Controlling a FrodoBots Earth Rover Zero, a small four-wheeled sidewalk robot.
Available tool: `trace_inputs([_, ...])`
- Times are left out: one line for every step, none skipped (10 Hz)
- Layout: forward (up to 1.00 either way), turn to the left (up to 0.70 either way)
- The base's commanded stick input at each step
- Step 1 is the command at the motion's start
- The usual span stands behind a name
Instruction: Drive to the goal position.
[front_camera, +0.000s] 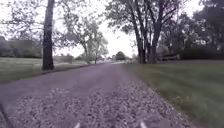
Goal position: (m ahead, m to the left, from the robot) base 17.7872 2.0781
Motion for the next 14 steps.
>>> trace_inputs([0.7,0.0])
trace_inputs([0.7,0.0])
trace_inputs([0.7,0.0])
trace_inputs([0.7,0.0])
trace_inputs([0.7,0.0])
trace_inputs([0.7,0.0])
trace_inputs([0.7,0.0])
trace_inputs([0.7,0.0])
trace_inputs([0.7,0.0])
trace_inputs([0.7,0.0])
trace_inputs([0.7,0.0])
trace_inputs([0.7,0.0])
trace_inputs([0.7,0.0])
trace_inputs([0.7,0.0])
